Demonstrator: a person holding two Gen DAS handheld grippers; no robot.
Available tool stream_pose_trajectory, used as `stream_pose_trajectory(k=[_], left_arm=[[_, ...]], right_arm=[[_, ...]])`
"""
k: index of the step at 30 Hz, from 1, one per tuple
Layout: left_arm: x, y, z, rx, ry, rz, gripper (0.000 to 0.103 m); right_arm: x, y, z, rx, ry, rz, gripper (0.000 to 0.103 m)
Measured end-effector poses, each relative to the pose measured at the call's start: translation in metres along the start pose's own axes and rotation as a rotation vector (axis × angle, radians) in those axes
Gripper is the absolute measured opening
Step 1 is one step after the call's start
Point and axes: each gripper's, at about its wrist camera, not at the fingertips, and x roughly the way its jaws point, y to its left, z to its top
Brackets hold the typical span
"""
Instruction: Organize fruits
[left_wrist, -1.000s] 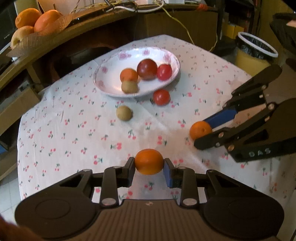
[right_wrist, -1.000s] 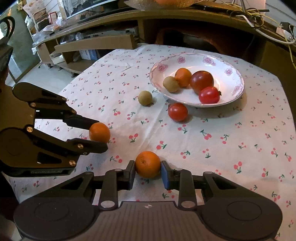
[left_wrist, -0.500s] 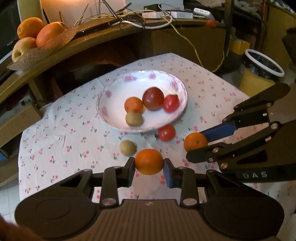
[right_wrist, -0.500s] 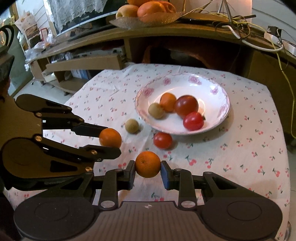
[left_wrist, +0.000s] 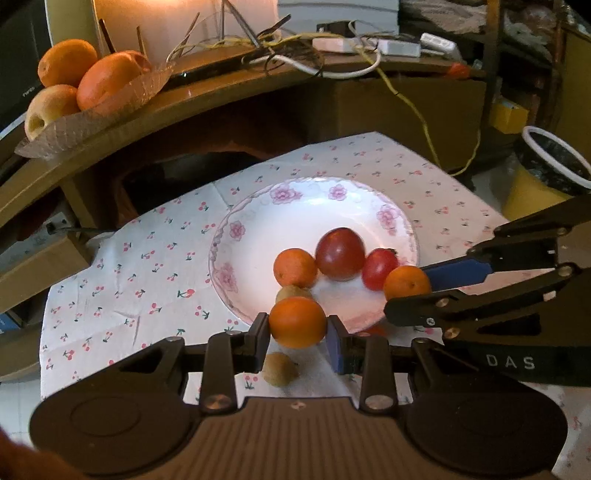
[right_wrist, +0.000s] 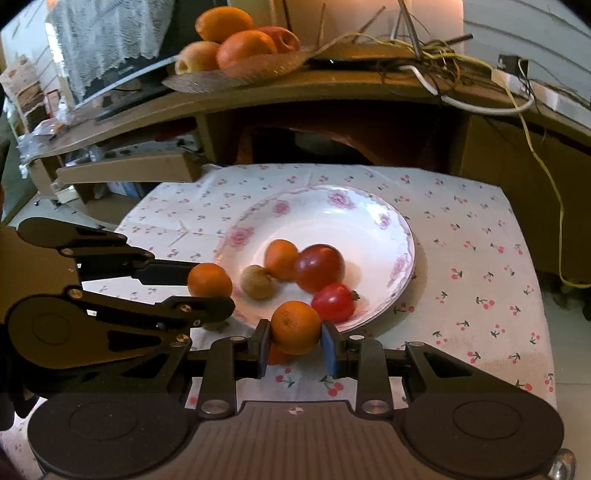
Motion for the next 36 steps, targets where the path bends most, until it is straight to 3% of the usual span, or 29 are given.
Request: stream_pose_trajectory(k=[36], left_arm=[[0.037, 0.008, 0.010, -0.023, 0.010, 0.036, 0.038]], right_arm=[[0.031, -0.010, 0.019, -0.054, -0.037, -0.045, 0.033]])
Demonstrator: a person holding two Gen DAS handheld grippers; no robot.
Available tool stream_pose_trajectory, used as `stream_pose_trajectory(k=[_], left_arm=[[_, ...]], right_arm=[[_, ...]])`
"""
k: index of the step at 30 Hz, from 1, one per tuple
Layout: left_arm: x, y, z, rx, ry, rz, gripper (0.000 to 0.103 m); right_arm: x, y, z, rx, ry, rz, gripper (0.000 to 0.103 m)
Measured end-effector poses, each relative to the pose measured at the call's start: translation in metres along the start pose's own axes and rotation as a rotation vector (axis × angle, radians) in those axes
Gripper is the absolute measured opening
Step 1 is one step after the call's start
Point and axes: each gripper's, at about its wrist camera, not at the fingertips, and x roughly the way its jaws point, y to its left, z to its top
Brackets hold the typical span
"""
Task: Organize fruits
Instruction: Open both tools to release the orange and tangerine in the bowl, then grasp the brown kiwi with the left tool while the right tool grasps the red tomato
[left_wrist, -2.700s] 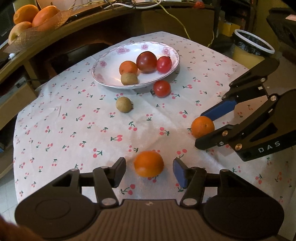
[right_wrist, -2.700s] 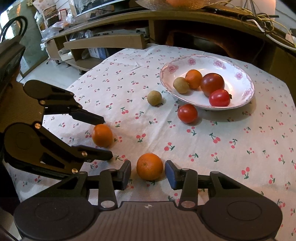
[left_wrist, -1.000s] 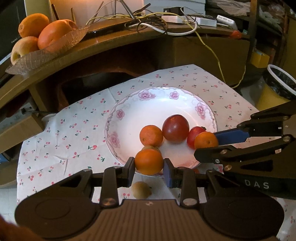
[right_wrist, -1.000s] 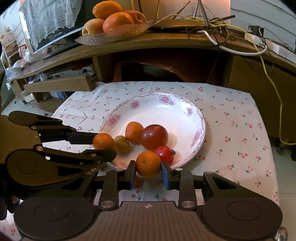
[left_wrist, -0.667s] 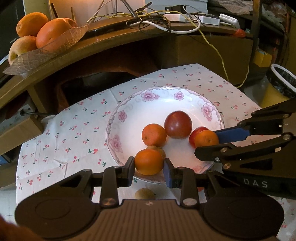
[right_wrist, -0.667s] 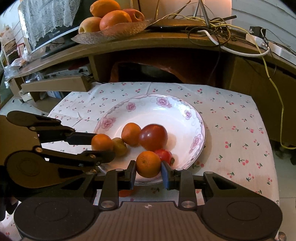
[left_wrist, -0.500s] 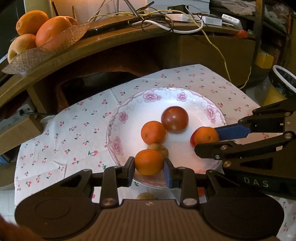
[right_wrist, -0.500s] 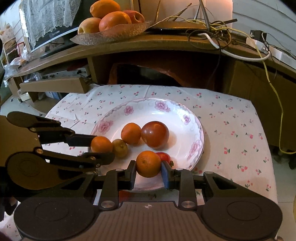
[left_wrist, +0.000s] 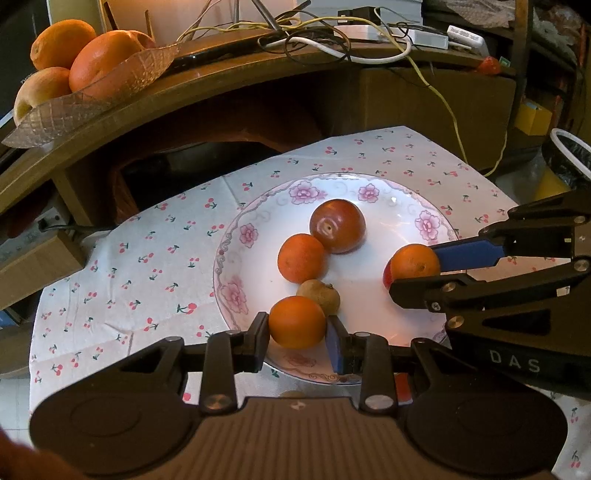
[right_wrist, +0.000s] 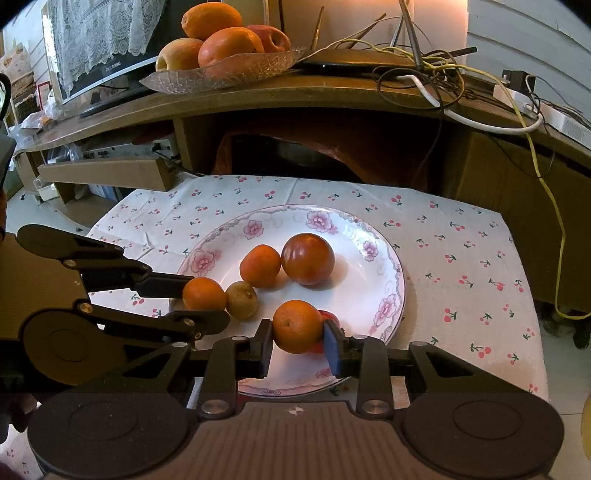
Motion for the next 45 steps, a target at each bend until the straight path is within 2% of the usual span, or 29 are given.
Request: stream_pose_trajectory(k=[12, 16, 26, 35, 45], left_arm=[[-0.004, 0.002, 0.001, -0.022, -0.013, -0.001, 0.039], [-0.009, 0.004, 0.003, -0.032, -0.031, -0.006, 0.041], [-0.028, 0.011, 0.006, -0.044, -0.072, -0.007, 0.044], [-0.045, 0.019, -0.009, -0.011, -0.061, -0.006, 0.047], [-0.052, 0.021, -0.028, 0.033, -0.026, -0.049, 0.049]], right_arm=[[-0.002, -0.002, 0.001, 0.014, -0.006, -0.005, 0.036], [-0.007, -0.005, 0.002, 0.026, -0.024, -0.006, 0.042], [-0.024, -0.012, 0.005, 0.067, -0.078, 0.002, 0.043], [-0.032, 0.000, -0.003, 0.043, -0.050, 0.042, 0.043], [-0.036, 0.023, -0.014, -0.006, 0.004, 0.099, 0.043]])
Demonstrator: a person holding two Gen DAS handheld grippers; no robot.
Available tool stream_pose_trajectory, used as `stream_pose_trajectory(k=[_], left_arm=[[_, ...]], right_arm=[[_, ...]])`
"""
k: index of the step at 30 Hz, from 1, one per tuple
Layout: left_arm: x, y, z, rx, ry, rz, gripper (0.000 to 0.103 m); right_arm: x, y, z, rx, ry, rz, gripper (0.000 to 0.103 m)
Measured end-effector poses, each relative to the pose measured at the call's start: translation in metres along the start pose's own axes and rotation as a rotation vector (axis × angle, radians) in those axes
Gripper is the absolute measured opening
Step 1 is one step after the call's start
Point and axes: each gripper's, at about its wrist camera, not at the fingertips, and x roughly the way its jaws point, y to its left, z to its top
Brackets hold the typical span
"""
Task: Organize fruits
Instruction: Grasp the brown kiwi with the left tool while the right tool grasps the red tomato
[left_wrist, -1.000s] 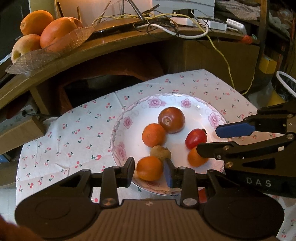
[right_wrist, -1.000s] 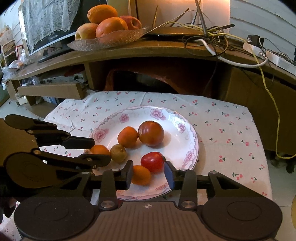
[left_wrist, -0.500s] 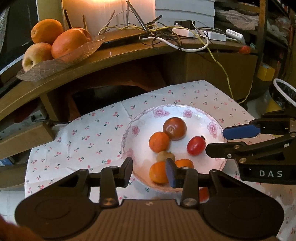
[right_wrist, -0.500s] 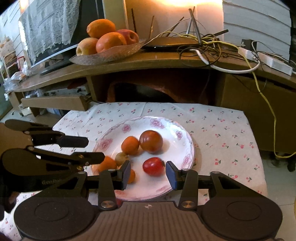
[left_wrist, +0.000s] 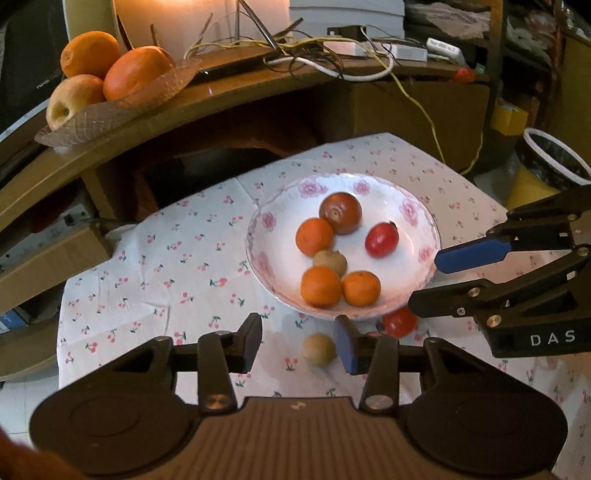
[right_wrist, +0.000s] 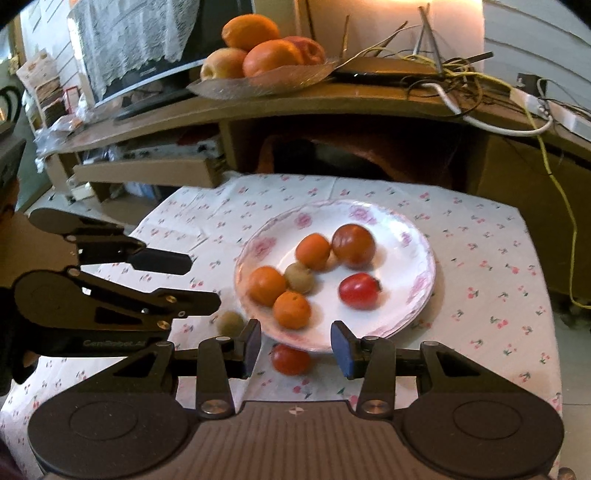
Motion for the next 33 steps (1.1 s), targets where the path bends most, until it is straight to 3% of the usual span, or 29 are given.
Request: stream_pose_trajectory(k=[15, 29, 33], left_arm=[[0.015, -0.009, -0.012, 0.046, 0.057, -0.027, 0.049], [0.041, -0.007, -0.014, -0.009, 0.072, -0.031, 0.049], [0.042, -0.009, -0.013, -0.009, 0.066, -0.017, 0.044]], right_arm=[[0.006, 0.005, -0.015, -0.006, 0.070, 0.025, 0.043], [0.016, -0.001, -0.017, 0.013, 0.100, 0.010, 0.043], [0.017, -0.001, -0.018, 0.012, 0.097, 0.011, 0.043]])
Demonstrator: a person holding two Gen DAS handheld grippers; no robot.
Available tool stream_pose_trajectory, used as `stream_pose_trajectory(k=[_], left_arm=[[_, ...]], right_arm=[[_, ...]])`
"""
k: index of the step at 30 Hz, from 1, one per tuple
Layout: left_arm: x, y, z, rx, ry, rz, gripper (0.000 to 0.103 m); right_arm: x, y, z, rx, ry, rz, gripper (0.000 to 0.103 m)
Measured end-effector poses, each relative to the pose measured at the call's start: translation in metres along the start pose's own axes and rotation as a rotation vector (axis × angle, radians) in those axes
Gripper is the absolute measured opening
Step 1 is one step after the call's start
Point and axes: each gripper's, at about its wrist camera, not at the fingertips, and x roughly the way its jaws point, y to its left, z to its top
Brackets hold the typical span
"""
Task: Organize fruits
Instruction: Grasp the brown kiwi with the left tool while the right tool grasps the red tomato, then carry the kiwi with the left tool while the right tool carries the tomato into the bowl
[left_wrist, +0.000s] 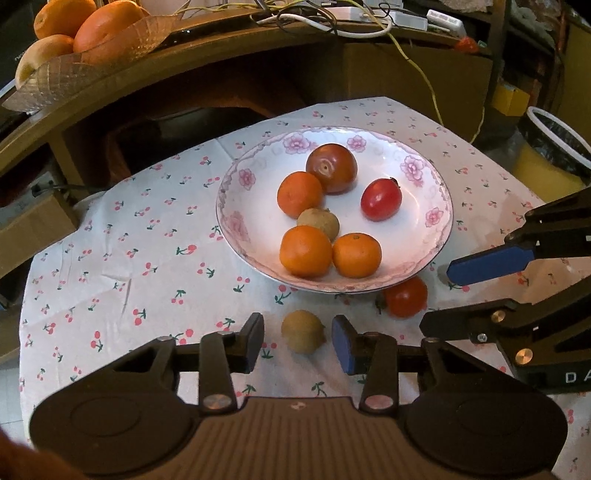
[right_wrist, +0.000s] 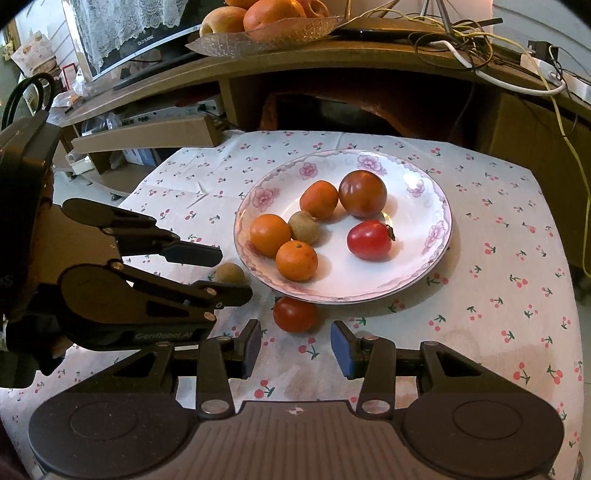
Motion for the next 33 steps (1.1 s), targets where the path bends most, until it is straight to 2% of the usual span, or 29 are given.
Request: stream_pose_trajectory(k=[6, 18, 26, 31, 33], left_arm=[[-0.003, -0.001, 0.000, 0.011, 0.007, -0.004, 0.031], [-0.017, 0.004, -0.004, 0.019, -0.003, -0.011, 0.031], [-0.010, 0.004, -0.010, 0.022, 0.017, -0.008, 0.031], [-0.008, 0.003, -0.012, 0.026, 0.027, -0.007, 0.031], [-0.009, 0.001, -0.014, 0.039, 0.023, 0.003, 0.031]], right_arm=[[0.005, -0.003, -0.001, 0.007, 0.007, -0.002, 0.043], [0.021, 0.004, 0.004, 0.013, 0.003, 0.005, 0.043], [0.032, 0.009, 0.008, 0.012, -0.004, -0.020, 0.043], [0.032, 0.009, 0.009, 0.004, 0.003, -0.041, 0.030], [0.031, 0.009, 0.009, 0.002, 0.007, -0.040, 0.030]])
